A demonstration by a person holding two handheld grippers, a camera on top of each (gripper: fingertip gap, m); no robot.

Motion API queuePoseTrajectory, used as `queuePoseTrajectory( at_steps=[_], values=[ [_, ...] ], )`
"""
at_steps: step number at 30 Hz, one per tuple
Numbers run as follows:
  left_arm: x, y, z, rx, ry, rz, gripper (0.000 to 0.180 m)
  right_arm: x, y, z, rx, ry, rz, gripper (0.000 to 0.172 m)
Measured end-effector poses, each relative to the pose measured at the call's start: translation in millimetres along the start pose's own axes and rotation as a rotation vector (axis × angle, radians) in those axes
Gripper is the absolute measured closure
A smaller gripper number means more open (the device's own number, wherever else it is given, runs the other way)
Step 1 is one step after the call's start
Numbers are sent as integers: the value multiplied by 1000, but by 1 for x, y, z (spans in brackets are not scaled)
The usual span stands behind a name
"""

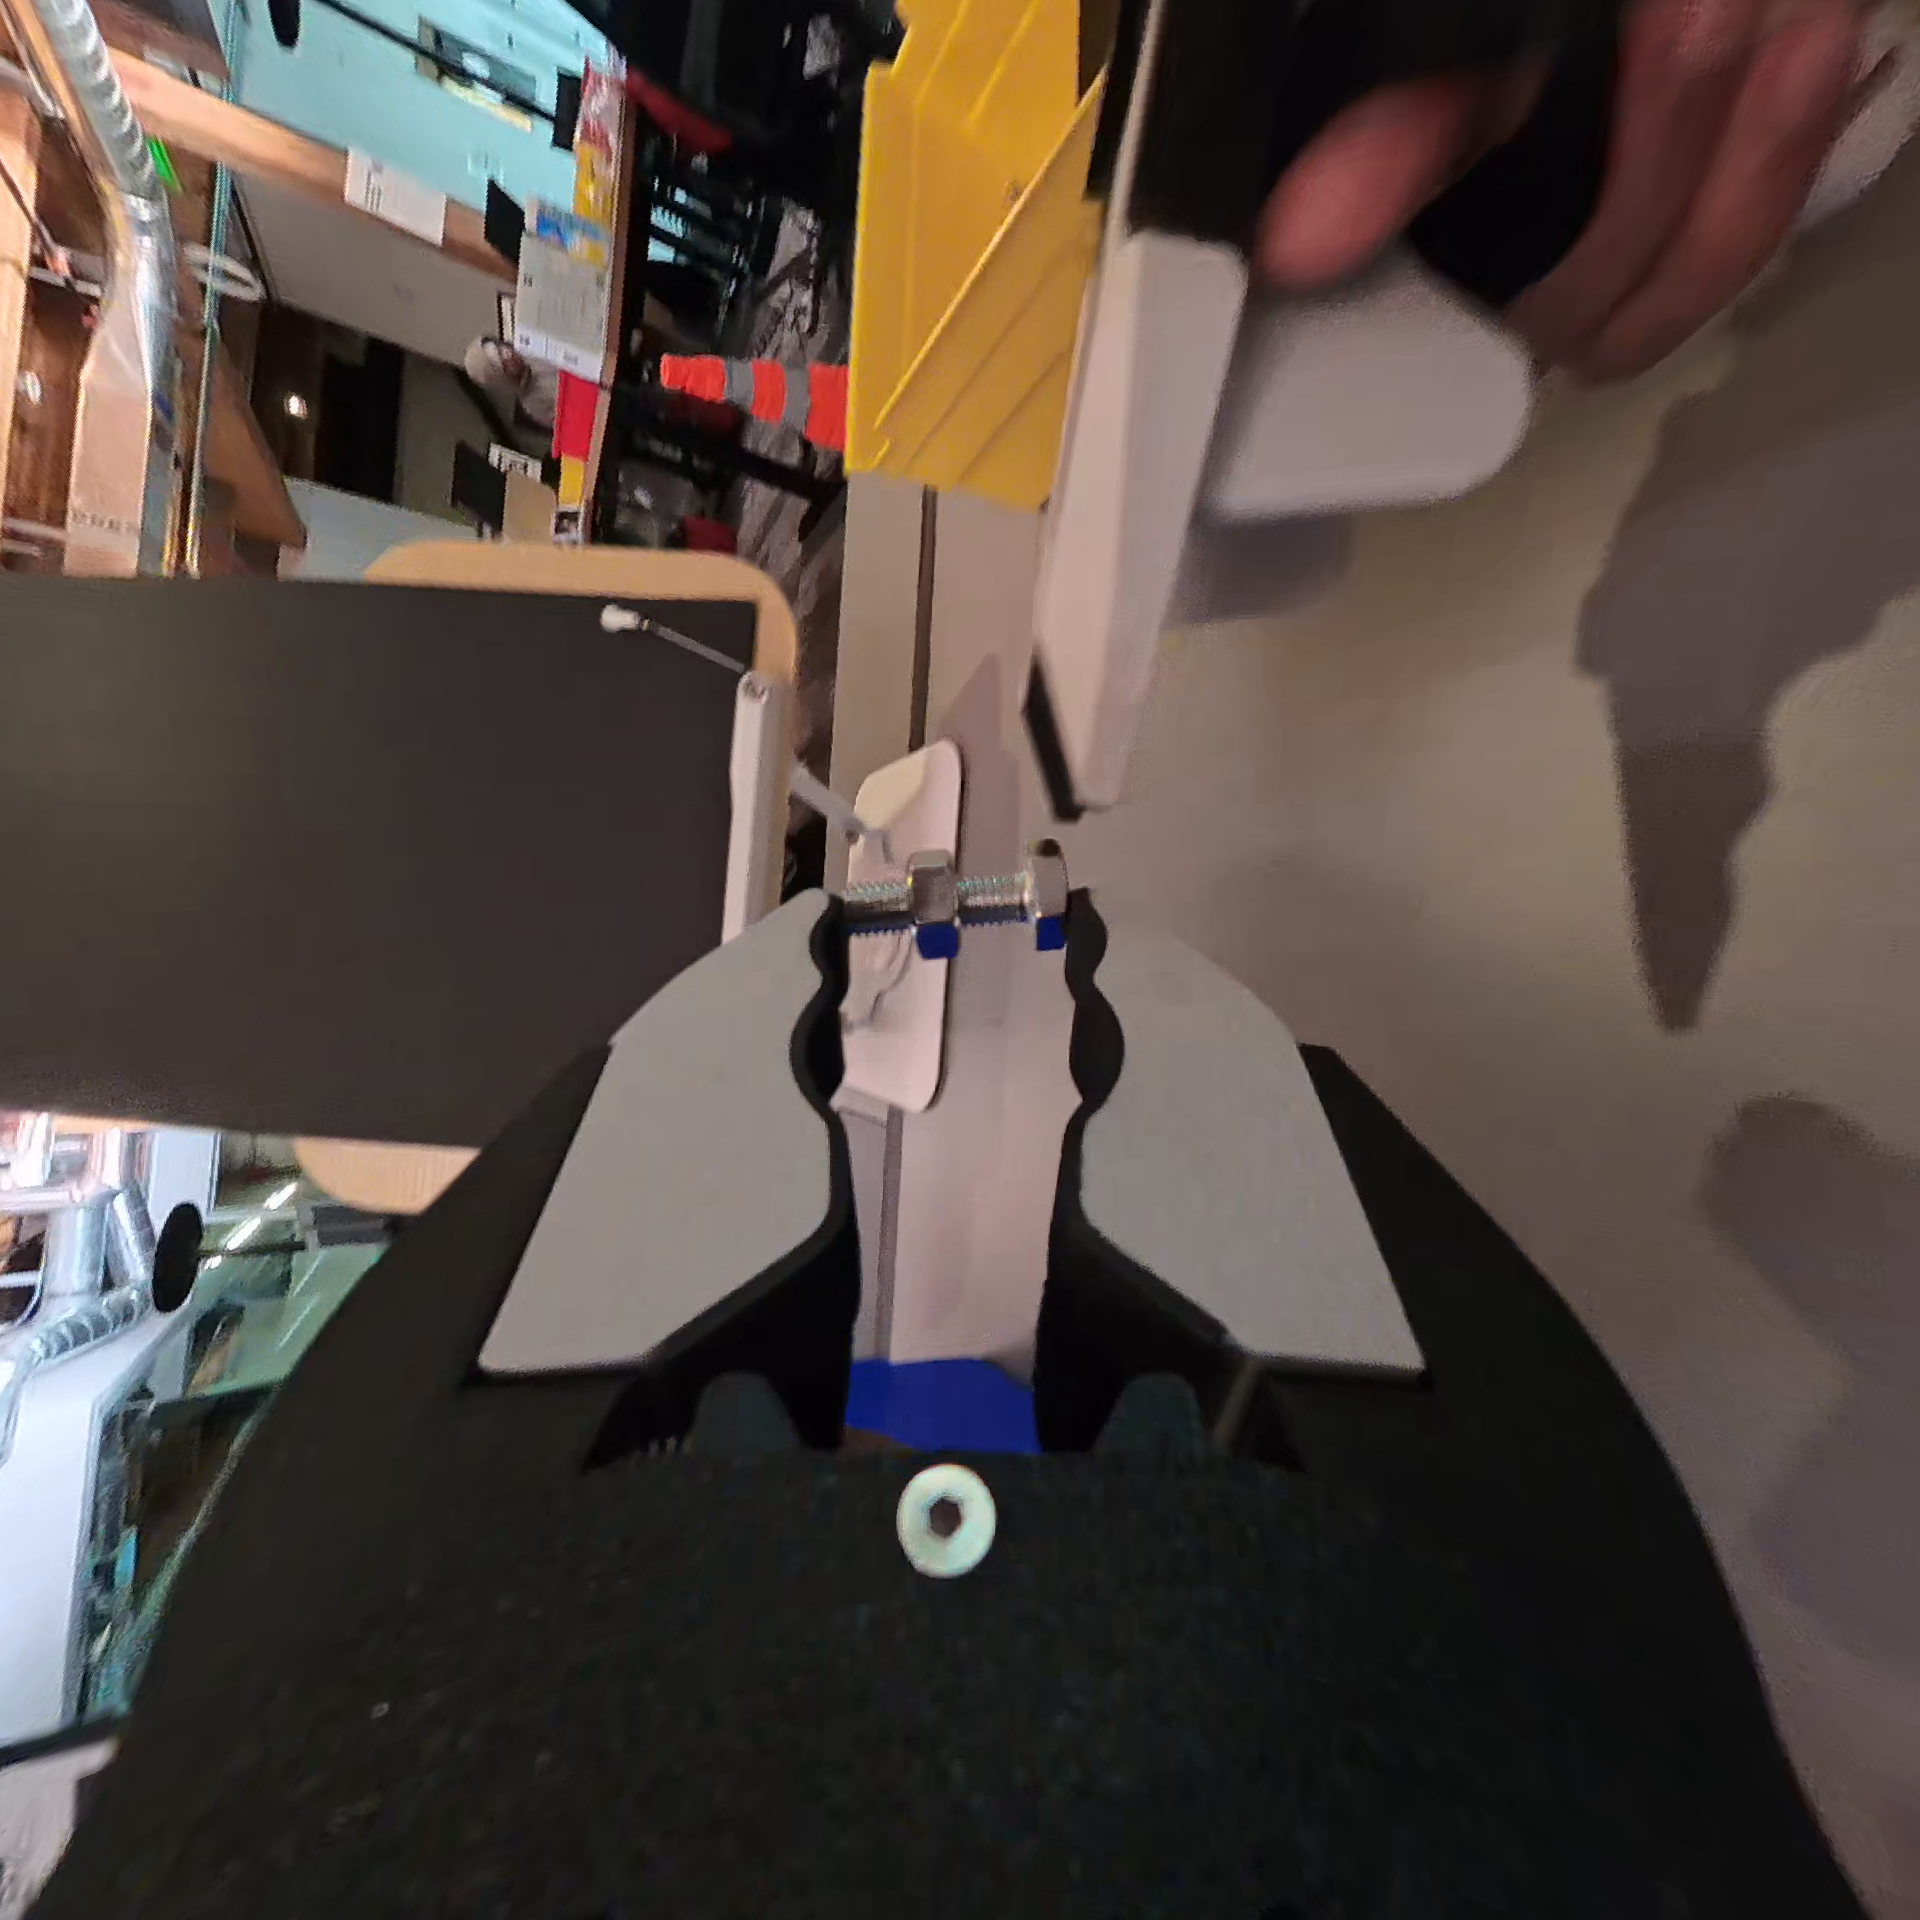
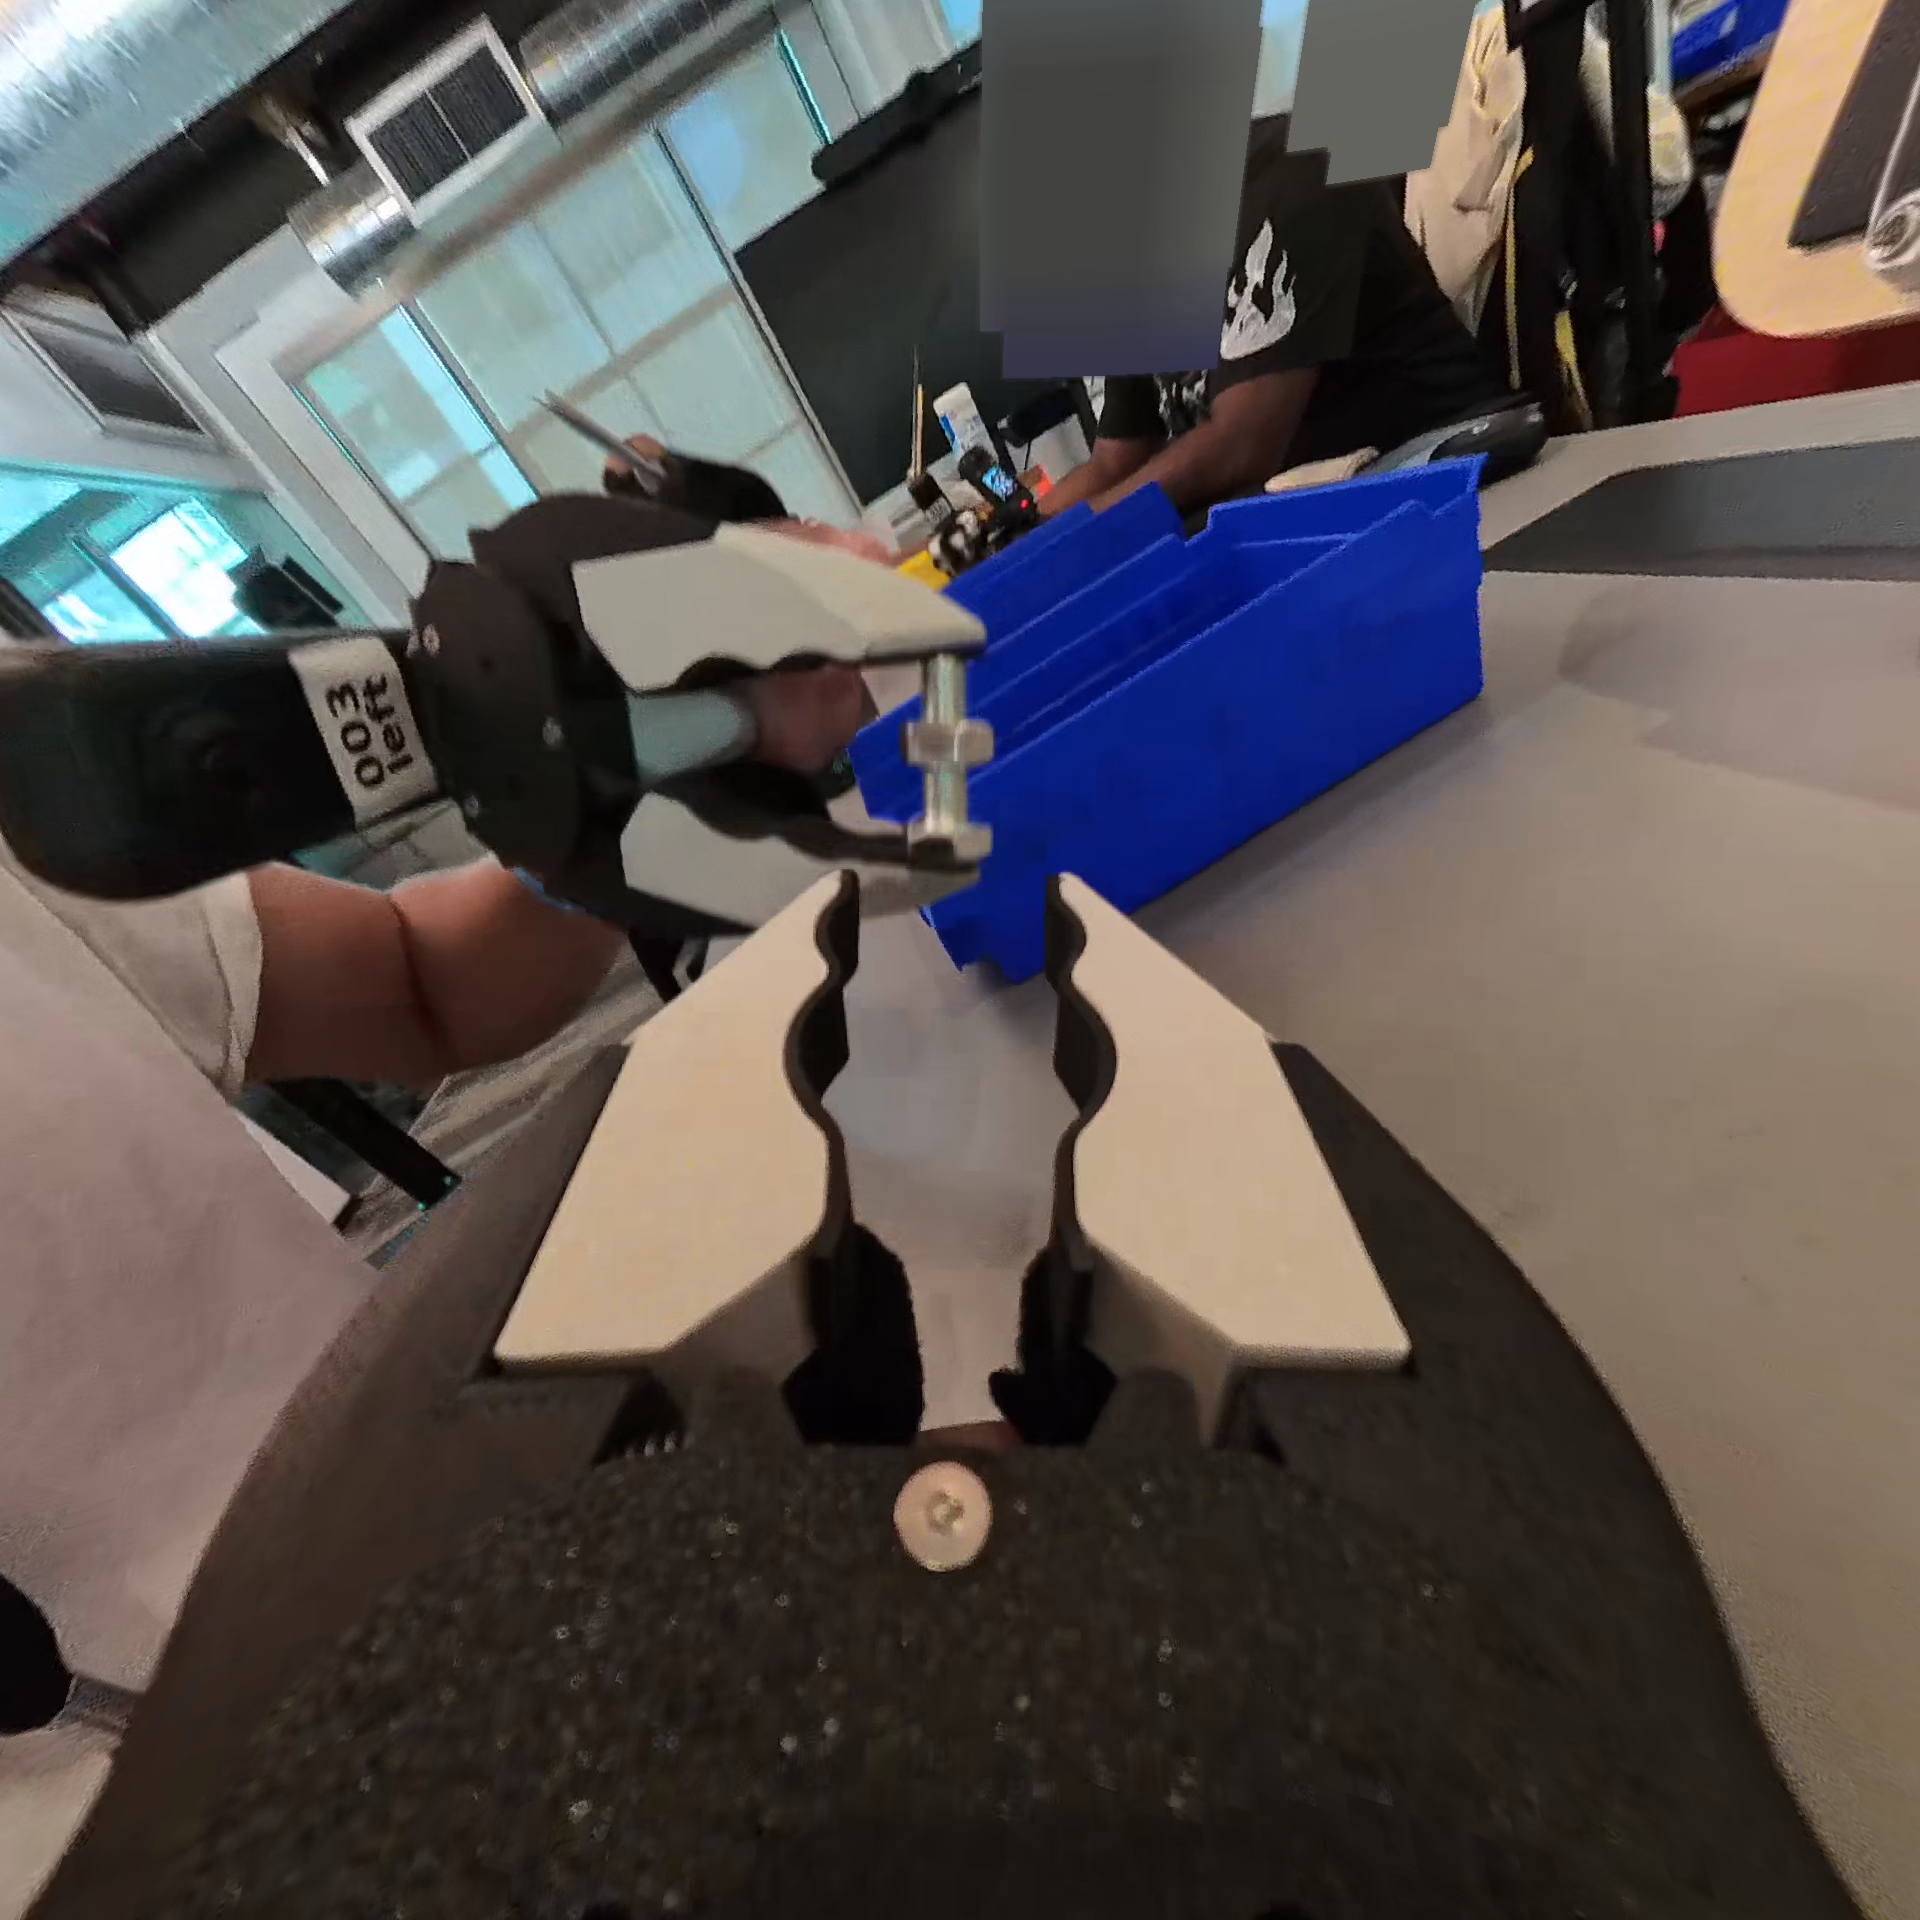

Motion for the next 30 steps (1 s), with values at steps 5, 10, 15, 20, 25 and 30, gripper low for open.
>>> queuePoseTrajectory(
  at_steps=[5, 10, 15, 20, 25, 30],
  values=[
    [24, -15, -6, 13, -37, -64, 141, -4, 3, 9, 38, 3, 12, 141],
    [31, -16, -10, 42, -43, -87, 141, -8, -2, 13, 37, 29, 10, 142],
    [34, -18, -10, 50, -45, -99, 141, -11, -3, 13, 60, 39, 1, 154],
    [33, -20, -9, 46, -45, -52, 140, -11, -3, 14, 74, 42, -12, 155],
    [23, -22, -1, -205, -94, 431, 125, -15, -11, 17, 61, 33, -29, 155],
    [21, -24, 10, -631, -435, 1259, 126, -23, -6, 11, 88, 36, 5, 155]
  ],
)
Point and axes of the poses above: each gripper's, where its closed fingertips meet, z back along the fingers, x out of its top, y = z × x across the jaws, the point moved 3 cm from there along z, back along the fingers, and after that the axes turned 13 degrees about y, right-handed, at the moved point
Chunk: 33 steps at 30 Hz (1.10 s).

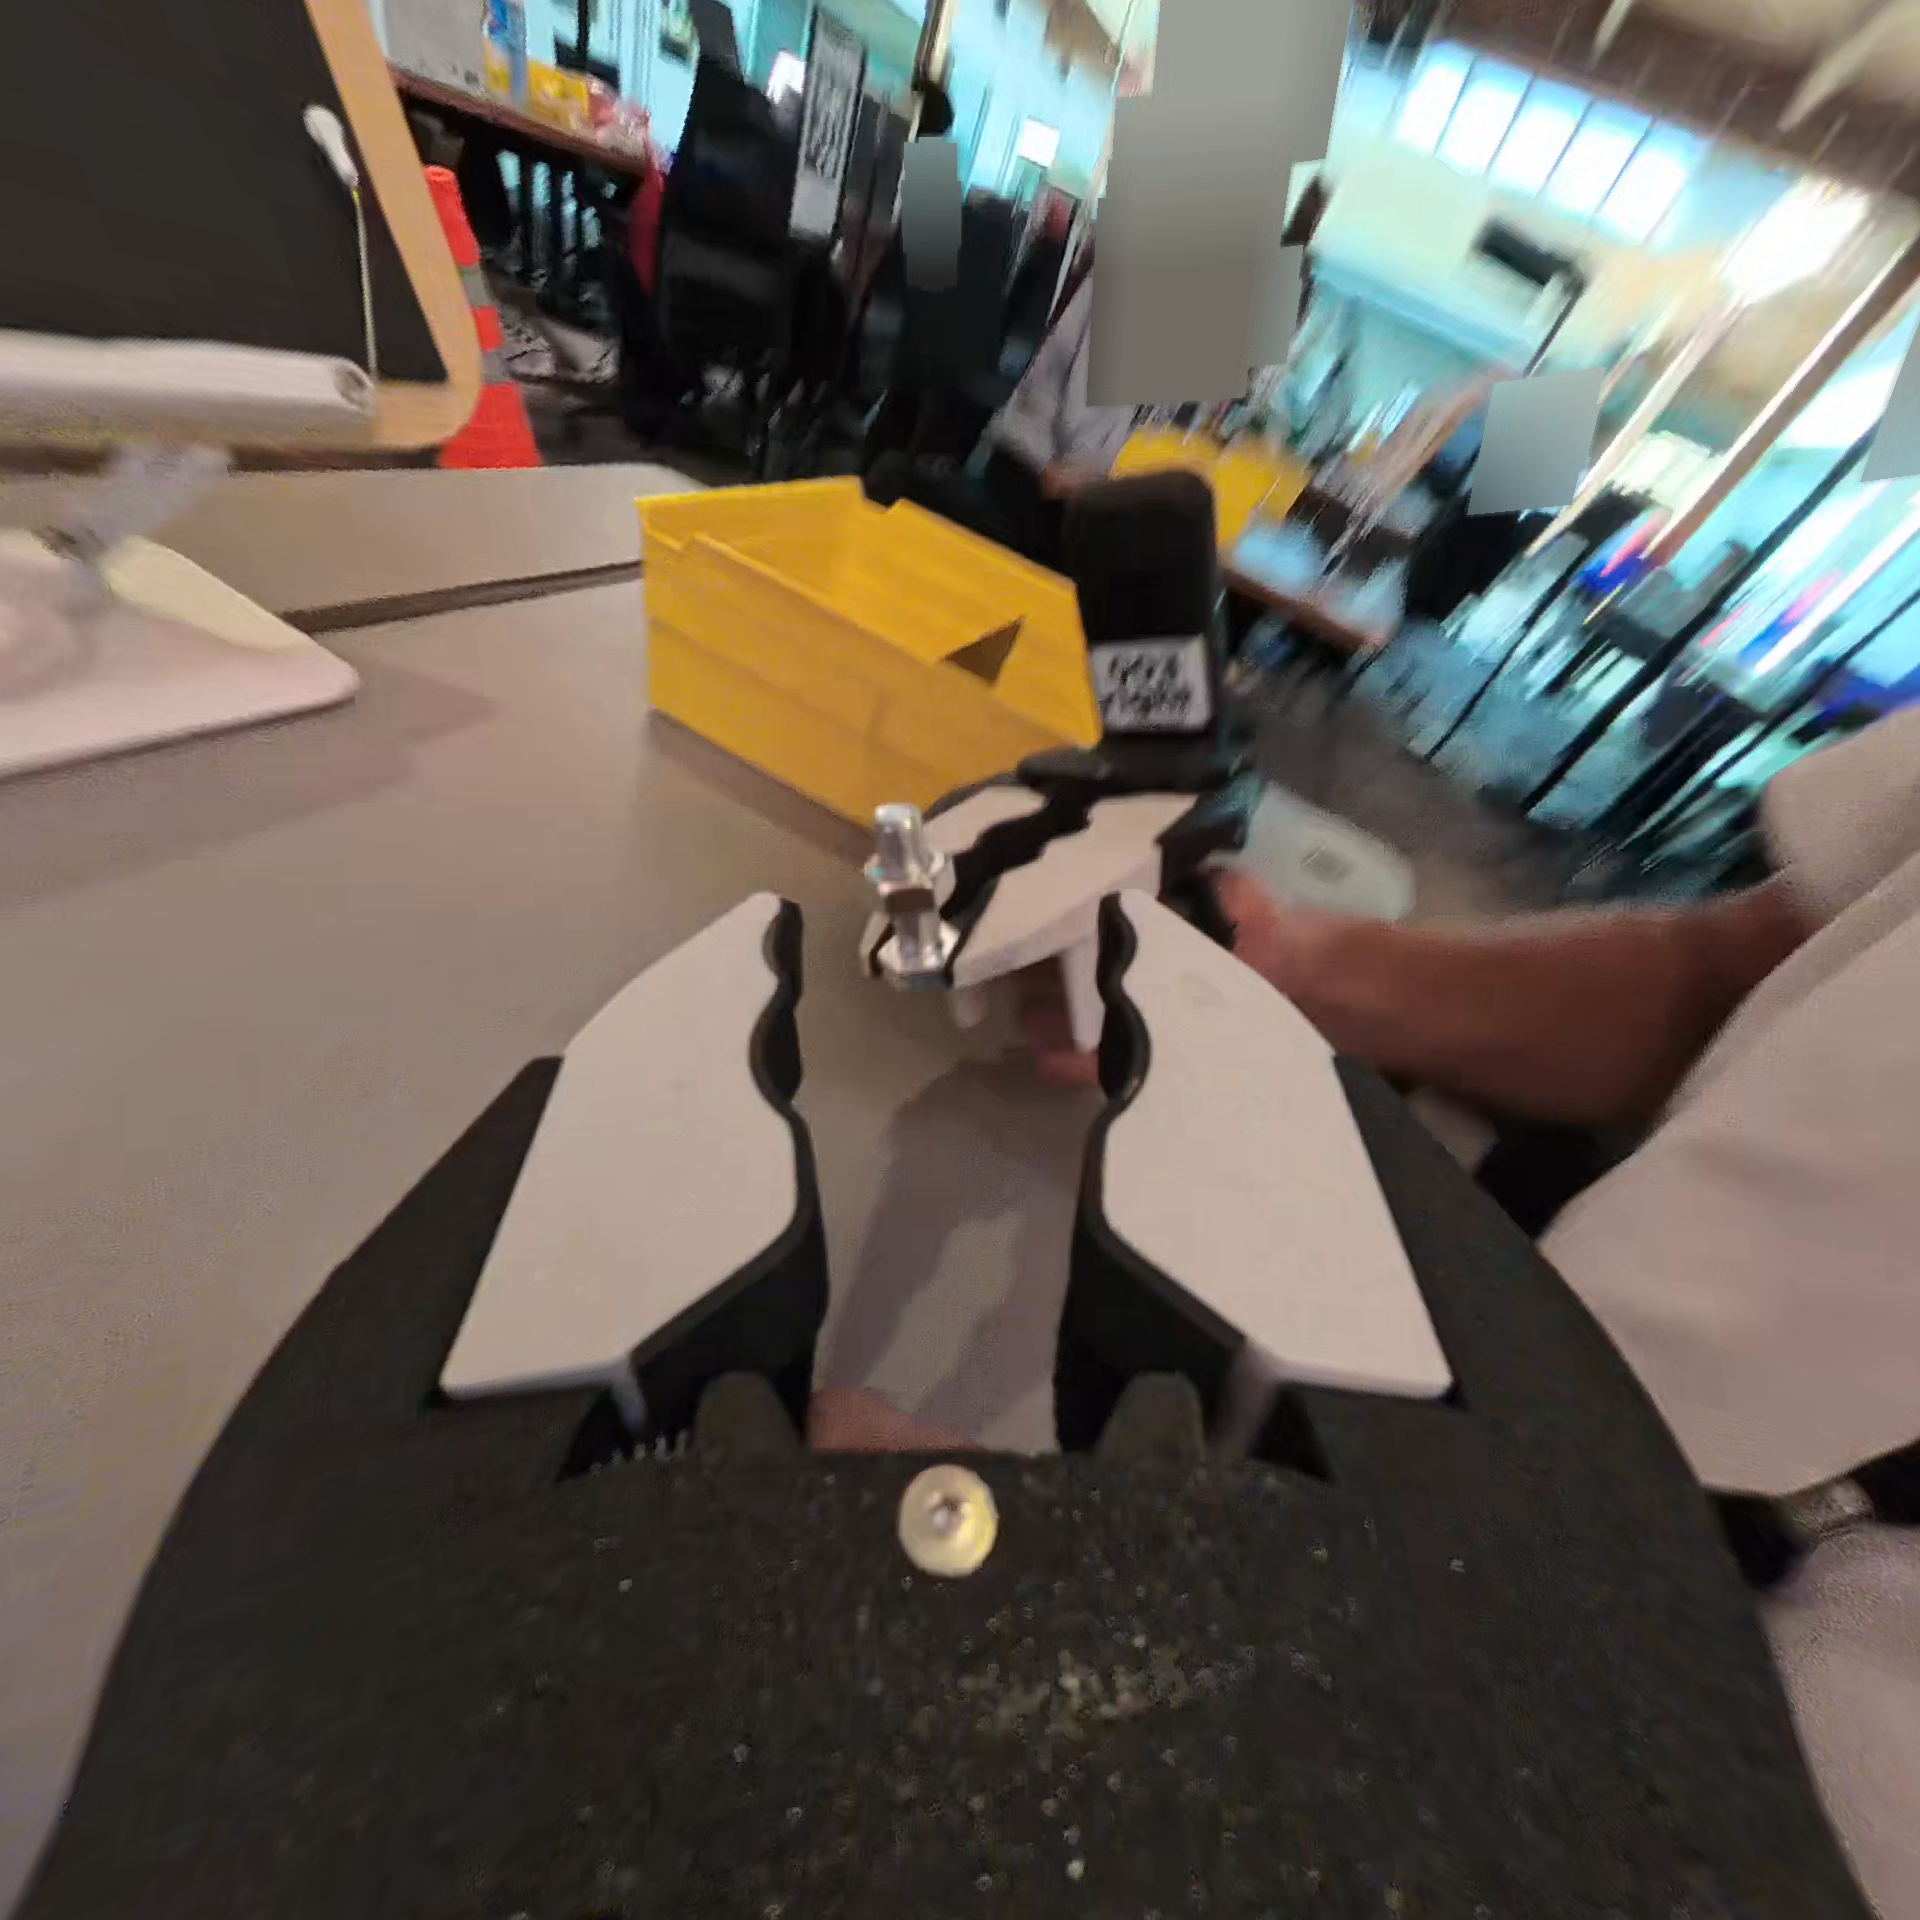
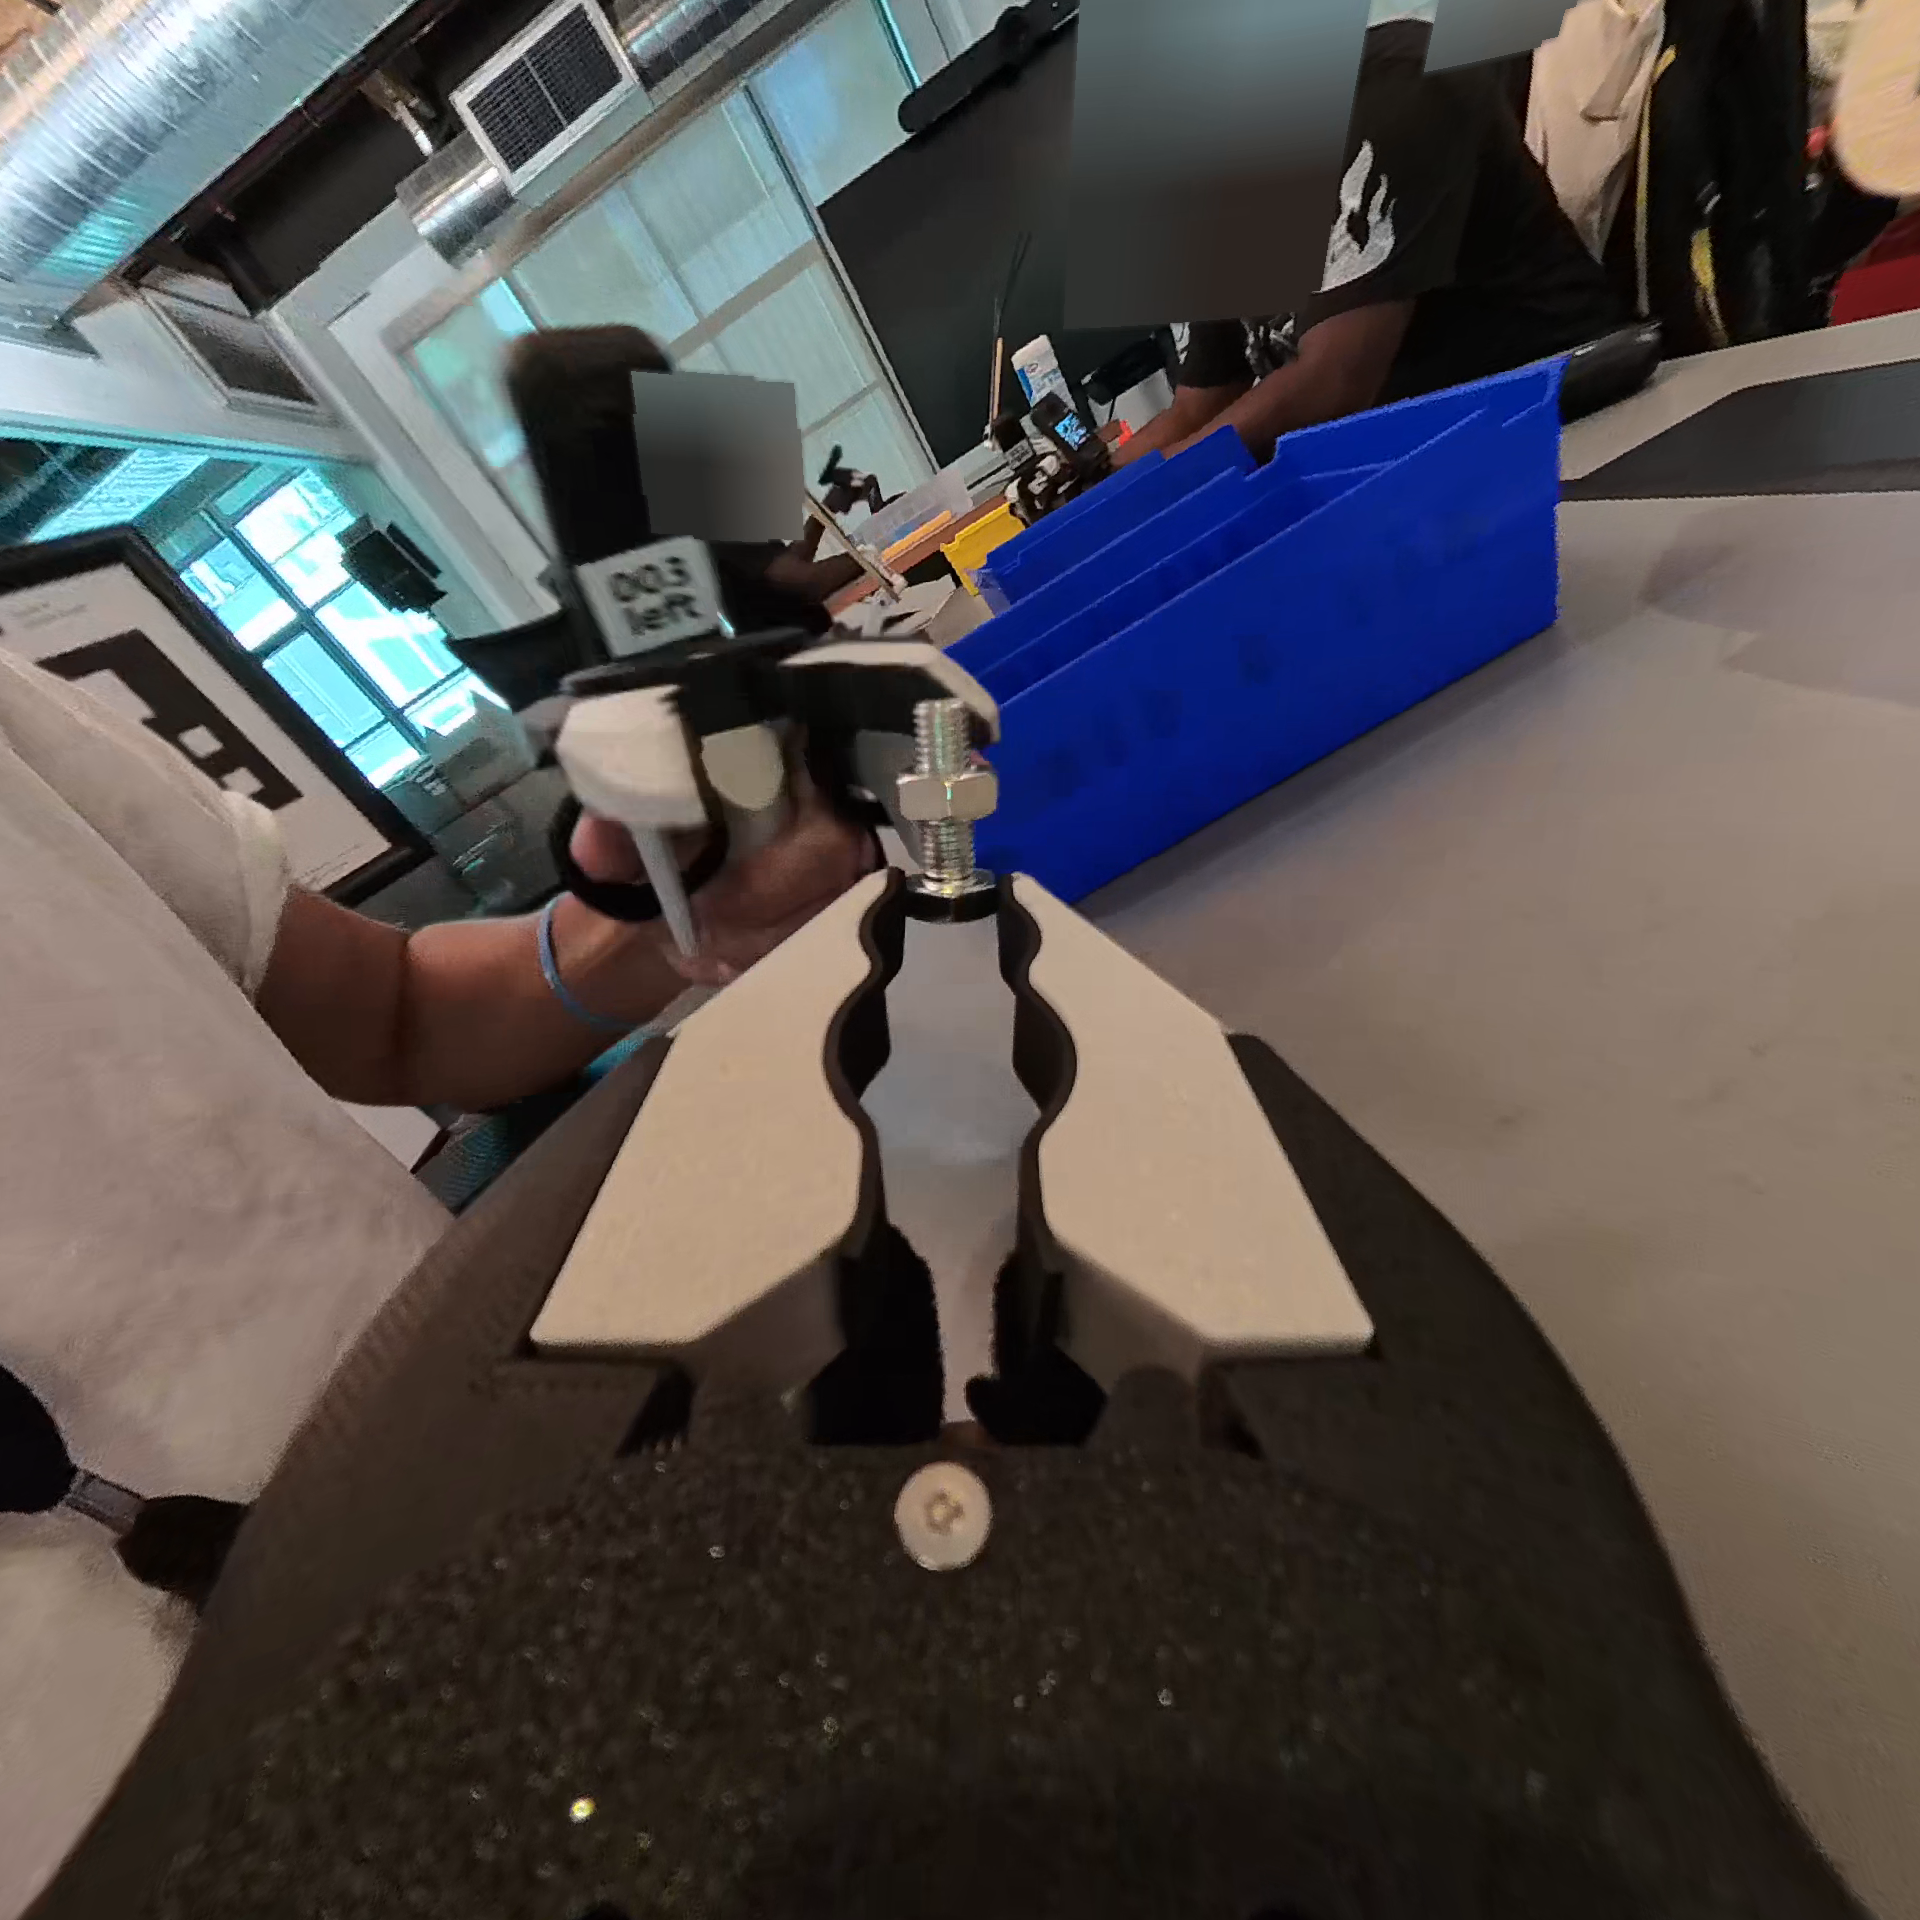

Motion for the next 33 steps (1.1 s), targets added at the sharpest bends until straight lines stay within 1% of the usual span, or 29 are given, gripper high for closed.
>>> queuePoseTrajectory(
  at_steps=[1, 2, 4, 6, 7, 9, 10, 13, 15, 17, 20, 21, 23, 24, 25, 26, 27, 28, 30, 31, 32, 33],
  values=[
    [-1, 2, 1, -50, -53, 80, 129, -3, 2, -4, 10, 8, 7, 155],
    [-3, 5, 1, -63, -83, 114, 129, -5, 4, -7, 23, 11, 8, 155],
    [-8, 1, -4, -54, -63, 95, 127, -5, 11, -11, 53, -2, 11, 155],
    [-7, -8, -7, -51, -48, 65, 126, -2, 19, -13, 65, -13, 39, 155],
    [-4, -11, -6, -47, -66, 68, 128, -3, 23, -15, 59, -4, 61, 155],
    [3, -22, -3, -83, -110, 83, 131, -5, 26, -17, 22, 20, 106, 155],
    [4, -28, -3, -93, -107, 91, 124, -5, 27, -15, 4, 13, 115, 155],
    [1, -43, 7, -55, -116, 76, 118, -6, 35, -10, -29, 8, 147, 155],
    [-1, -52, 17, -35, -135, 56, 127, -3, 38, -4, -72, -10, 165, 155],
    [-5, -54, 23, -26, -143, 62, 129, 3, 42, 4, -78, -49, 169, 155],
    [-15, -44, 17, -37, -126, 148, 126, 4, 51, 11, -74, -48, 211, 155],
    [-18, -35, 12, -24, -124, 190, 122, 1, 53, 11, -75, -44, 215, 155],
    [-20, -1, 0, 59, -153, 281, 111, -1, 49, 15, -98, -66, 190, 155],
    [-23, 24, -5, 142, -145, 372, 120, -2, 49, 16, -82, -69, 175, 155],
    [-28, 43, -9, 191, -93, 446, 131, -2, 45, 18, -93, -73, 166, 155],
    [-31, 51, -12, 182, -34, 485, 135, -2, 40, 19, -113, -71, 165, 155],
    [-30, 48, -13, 111, -1, 504, 139, -2, 38, 20, -120, -61, 167, 155],
    [-25, 39, -12, 10, -10, 509, 144, -2, 37, 22, -131, -55, 174, 155],
    [-11, 17, 0, -169, -115, 480, 152, -3, 35, 26, -151, -53, 186, 155],
    [-6, 9, 6, -219, -164, 461, 157, -2, 35, 28, -150, -57, 184, 155],
    [-3, 2, 11, -245, -204, 421, 157, 0, 34, 30, -146, -63, 180, 155],
    [-2, -2, 14, -232, -223, 366, 157, 0, 34, 31, -139, -68, 175, 155]
  ],
)
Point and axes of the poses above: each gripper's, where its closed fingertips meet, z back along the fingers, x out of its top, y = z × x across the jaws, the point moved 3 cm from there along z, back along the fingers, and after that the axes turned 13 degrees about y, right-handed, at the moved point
